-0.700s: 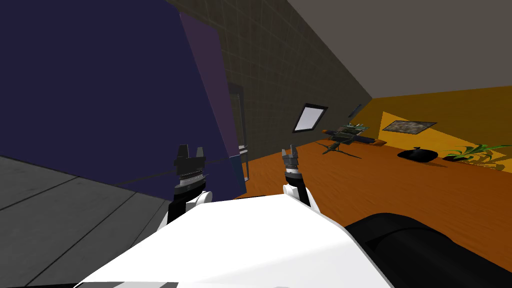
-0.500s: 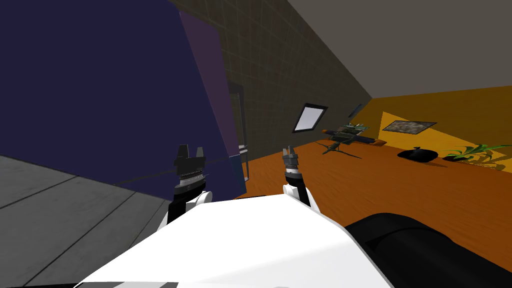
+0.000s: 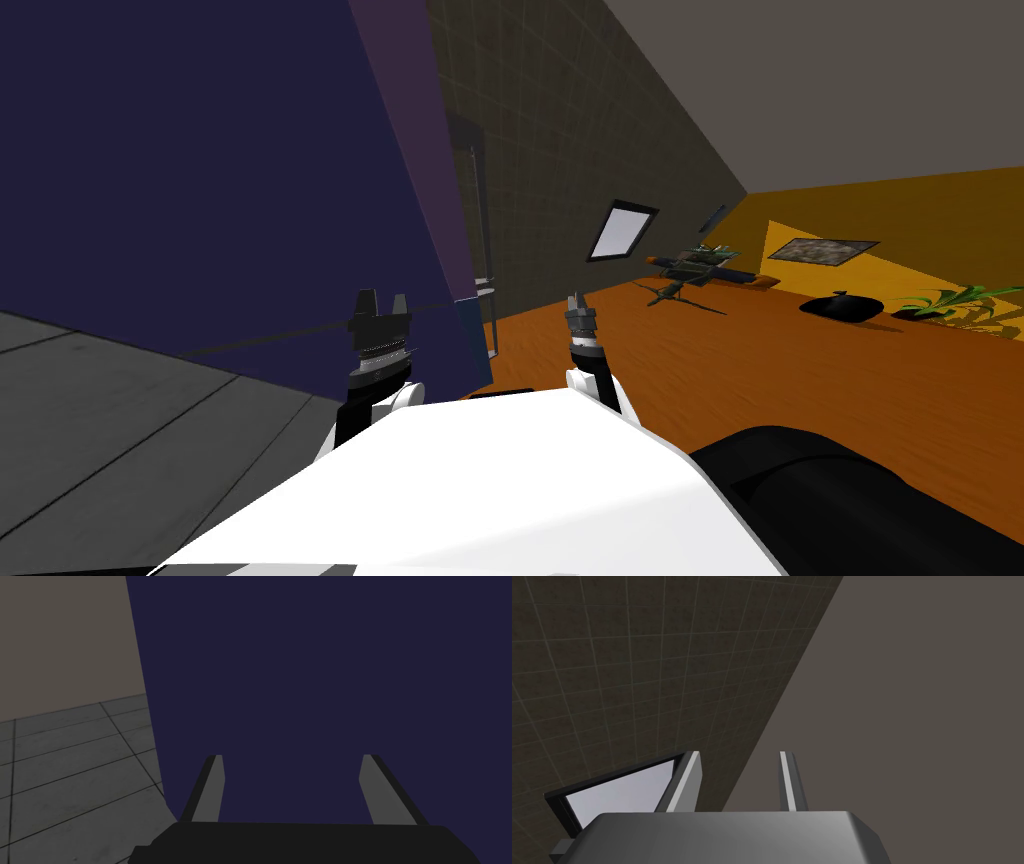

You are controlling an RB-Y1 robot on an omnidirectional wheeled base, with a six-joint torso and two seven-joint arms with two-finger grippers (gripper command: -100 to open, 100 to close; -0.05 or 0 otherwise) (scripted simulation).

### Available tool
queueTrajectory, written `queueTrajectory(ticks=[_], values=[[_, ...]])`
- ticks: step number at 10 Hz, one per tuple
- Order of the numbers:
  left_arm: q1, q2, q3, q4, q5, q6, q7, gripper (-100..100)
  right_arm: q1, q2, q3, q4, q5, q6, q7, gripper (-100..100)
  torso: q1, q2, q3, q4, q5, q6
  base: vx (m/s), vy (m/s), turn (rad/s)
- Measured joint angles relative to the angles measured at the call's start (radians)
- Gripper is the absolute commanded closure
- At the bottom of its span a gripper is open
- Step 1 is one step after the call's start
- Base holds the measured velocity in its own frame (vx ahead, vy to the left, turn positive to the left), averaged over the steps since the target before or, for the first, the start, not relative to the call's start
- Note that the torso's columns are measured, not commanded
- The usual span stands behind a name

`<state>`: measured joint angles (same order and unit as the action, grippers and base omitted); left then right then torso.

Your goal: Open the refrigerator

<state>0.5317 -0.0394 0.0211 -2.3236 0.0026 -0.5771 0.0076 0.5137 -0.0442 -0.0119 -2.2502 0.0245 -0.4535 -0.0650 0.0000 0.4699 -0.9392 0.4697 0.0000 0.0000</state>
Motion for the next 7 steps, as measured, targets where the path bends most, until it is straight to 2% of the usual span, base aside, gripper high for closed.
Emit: queueTrajectory(ticks=[2,3,4,7], values=[[0.0,0.0,0.0,0.0,0.0,0.0,0.0,0,0.0,0.0,0.0,0.0,0.0,0.0,0.0,0,0.0,0.148,-0.295,0.148,0.0,0.0,0.0,0.0,0.0],[0.0,0.0,0.0,0.0,0.0,0.0,0.0,-100,0.0,0.0,0.0,0.0,0.0,0.0,0.0,0,0.0,0.221,-0.443,0.221,0.0,0.0,0.013,-0.009,0.029],[-0.001,0.024,0.001,-0.005,0.001,0.0,0.0,-100,0.0,0.0,0.0,0.0,0.0,0.0,0.0,0,0.001,0.252,-0.513,0.252,0.001,0.001,0.008,-0.027,0.019],[0.001,0.109,0.011,-0.012,0.012,0.03,0.002,-100,0.0,0.0,0.0,0.0,0.0,0.0,0.0,0,-0.001,0.263,-0.54,0.265,0.0,0.002,0.022,-0.046,0.049]])
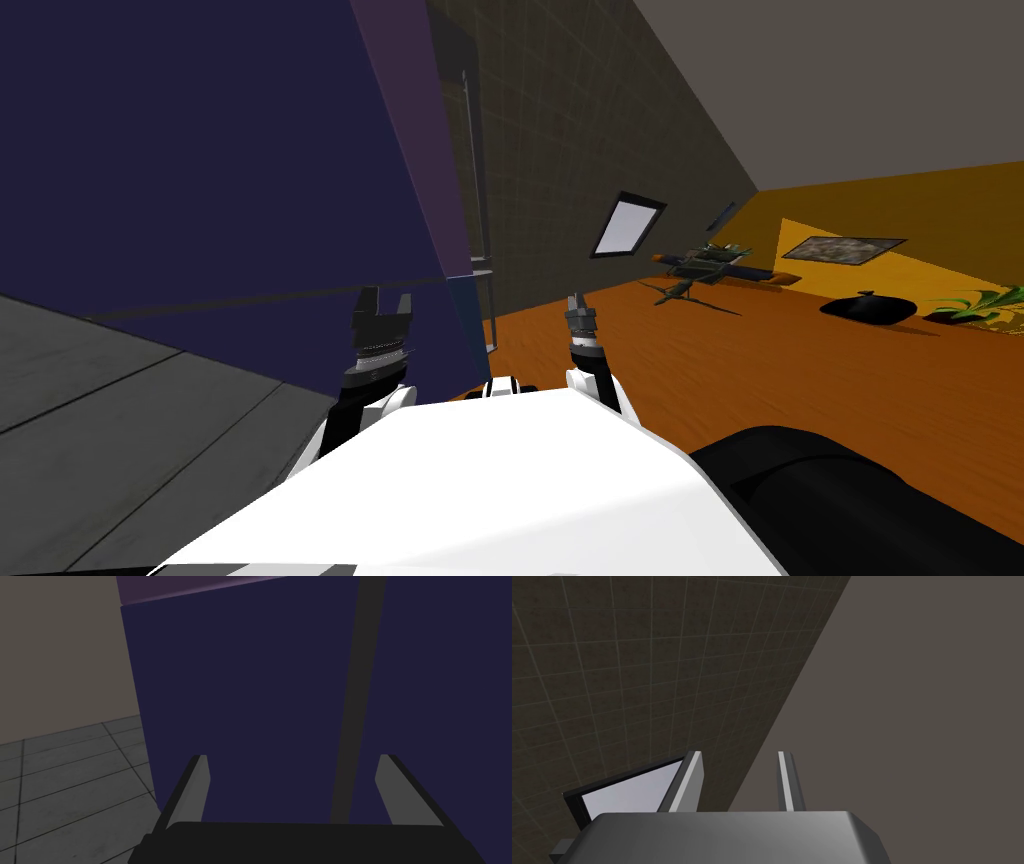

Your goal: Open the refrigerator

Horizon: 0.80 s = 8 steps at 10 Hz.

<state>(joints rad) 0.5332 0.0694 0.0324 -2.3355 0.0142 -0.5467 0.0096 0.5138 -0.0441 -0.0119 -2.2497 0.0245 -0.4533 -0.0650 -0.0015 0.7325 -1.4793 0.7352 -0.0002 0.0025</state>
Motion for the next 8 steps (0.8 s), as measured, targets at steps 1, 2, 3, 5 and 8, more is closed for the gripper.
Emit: queueTrajectory(ticks=[1,2,3,5,8], values=[[-0.002,0.022,0.008,-0.003,0.006,0.015,0.002,-100,0.0,0.0,0.0,0.0,0.0,0.0,0.0,0,-0.002,-0.001,-0.001,0.0,0.0,0.001,0.034,-0.063,0.055],[-0.005,0.04,0.014,-0.007,0.012,0.033,0.003,-100,0.0,0.0,0.0,0.0,0.0,0.0,0.0,0,-0.003,-0.004,-0.003,-0.001,-0.001,0.003,0.037,-0.062,0.061],[-0.005,0.055,0.021,-0.014,0.019,0.053,0.004,-100,0.0,0.0,0.0,0.0,0.0,0.0,0.0,0,-0.004,-0.006,-0.004,-0.002,-0.002,0.004,0.038,-0.068,0.067],[-0.008,0.076,0.038,-0.025,0.034,0.096,0.008,-100,0.0,0.0,0.0,0.0,0.0,0.0,0.0,0,-0.007,-0.01,-0.007,-0.004,-0.002,0.007,0.048,-0.088,0.077],[-0.011,0.091,0.065,-0.045,0.059,0.169,0.013,-100,0.0,0.0,0.0,0.0,0.0,0.0,0.0,0,-0.01,-0.018,-0.012,-0.007,-0.003,0.011,0.049,-0.076,0.063]])
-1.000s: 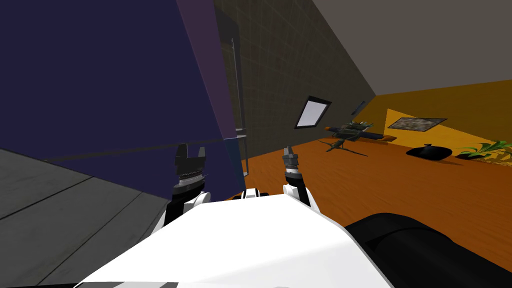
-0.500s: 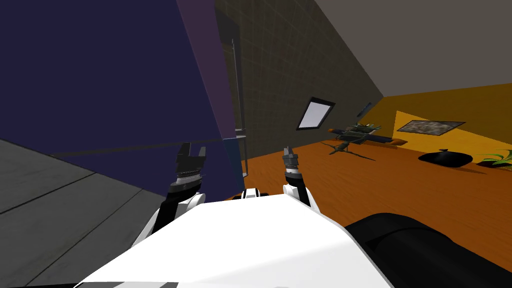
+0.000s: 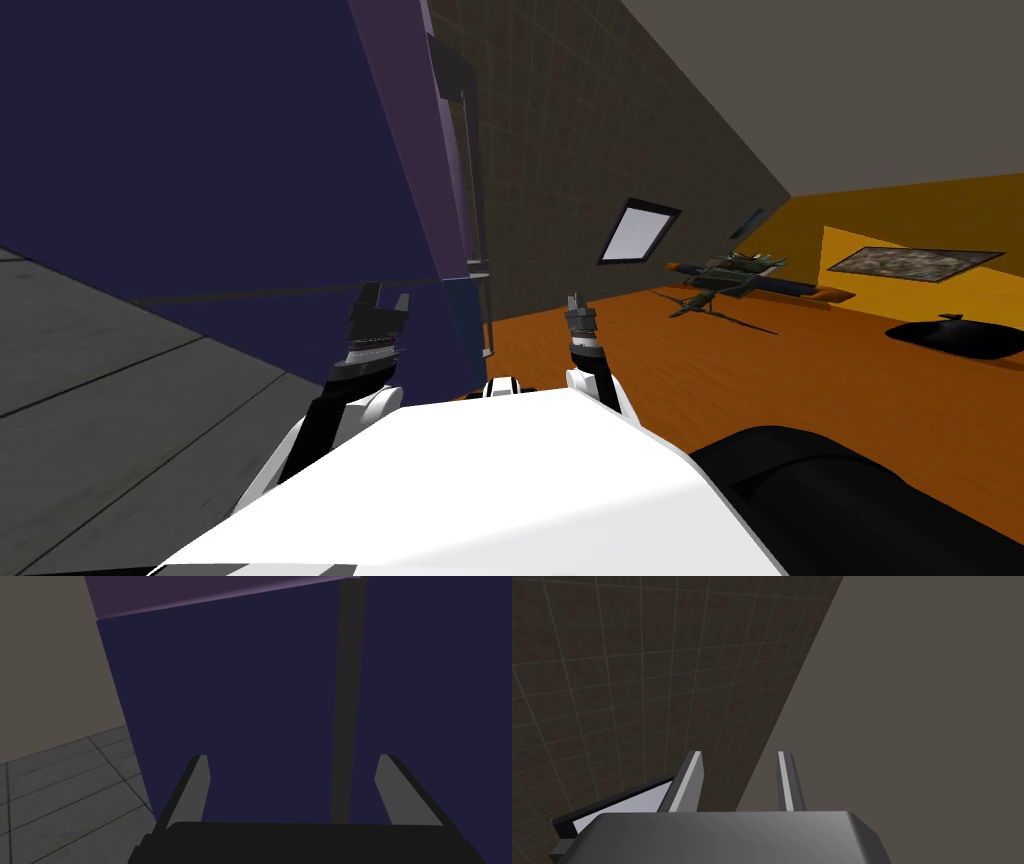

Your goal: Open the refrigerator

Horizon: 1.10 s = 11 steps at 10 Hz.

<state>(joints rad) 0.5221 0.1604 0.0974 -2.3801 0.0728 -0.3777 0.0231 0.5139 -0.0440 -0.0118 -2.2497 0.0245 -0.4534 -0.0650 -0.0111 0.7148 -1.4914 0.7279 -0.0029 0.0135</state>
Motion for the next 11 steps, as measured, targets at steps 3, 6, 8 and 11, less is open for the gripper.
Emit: queueTrajectory(ticks=[3,6,8,11], values=[[-0.007,0.004,0.018,-0.007,0.015,0.044,0.004,-100,0.0,0.0,0.0,0.0,0.0,0.0,0.0,0,-0.002,-0.004,-0.003,-0.002,0.0,0.003,0.021,-0.055,0.04],[-0.011,0.005,0.038,-0.02,0.033,0.1,0.008,-100,0.0,0.0,0.0,0.0,0.0,0.0,0.0,0,-0.003,-0.007,-0.005,-0.004,0.0,0.005,0.027,-0.078,0.064],[-0.019,0.001,0.05,-0.03,0.045,0.151,0.008,-100,0.0,0.0,0.0,0.0,0.0,0.0,0.0,0,-0.004,-0.009,-0.005,-0.005,0.0,0.005,0.043,-0.079,0.06],[-0.02,0.005,0.077,-0.035,0.069,0.211,0.019,-100,0.0,0.0,0.0,0.0,0.0,0.0,0.0,0,-0.004,-0.014,-0.009,-0.007,0.001,0.007,0.041,-0.065,0.065]])
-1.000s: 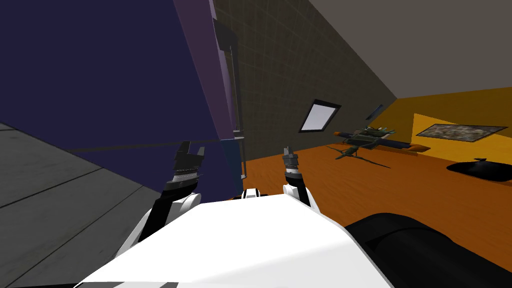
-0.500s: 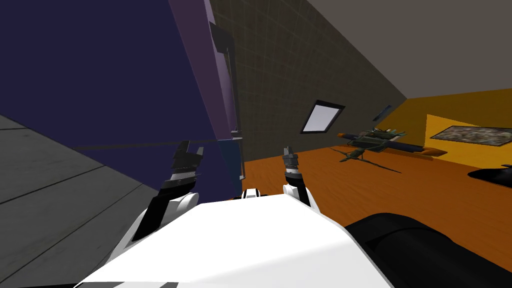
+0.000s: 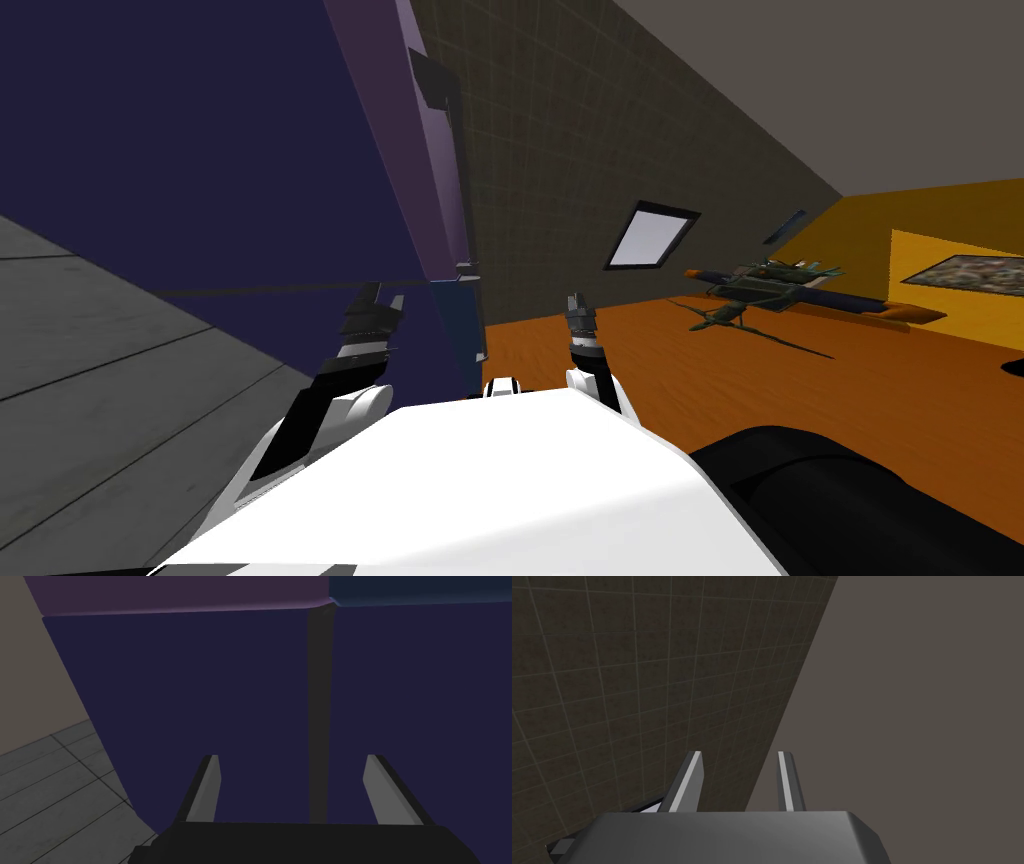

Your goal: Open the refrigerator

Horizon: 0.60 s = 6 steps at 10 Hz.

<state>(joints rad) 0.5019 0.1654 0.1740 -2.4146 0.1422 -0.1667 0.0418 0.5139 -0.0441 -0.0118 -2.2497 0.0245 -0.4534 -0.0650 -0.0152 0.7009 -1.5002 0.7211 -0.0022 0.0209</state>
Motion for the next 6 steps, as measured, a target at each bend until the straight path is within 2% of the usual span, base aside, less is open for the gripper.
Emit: queueTrajectory(ticks=[6], values=[[0.003,-0.007,0.035,-0.005,0.034,0.113,0.008,-100,0.0,0.0,0.0,0.0,0.0,0.0,0.0,0,-0.003,-0.001,-0.001,0.0,-0.001,0.005,0.034,-0.082,0.048]])
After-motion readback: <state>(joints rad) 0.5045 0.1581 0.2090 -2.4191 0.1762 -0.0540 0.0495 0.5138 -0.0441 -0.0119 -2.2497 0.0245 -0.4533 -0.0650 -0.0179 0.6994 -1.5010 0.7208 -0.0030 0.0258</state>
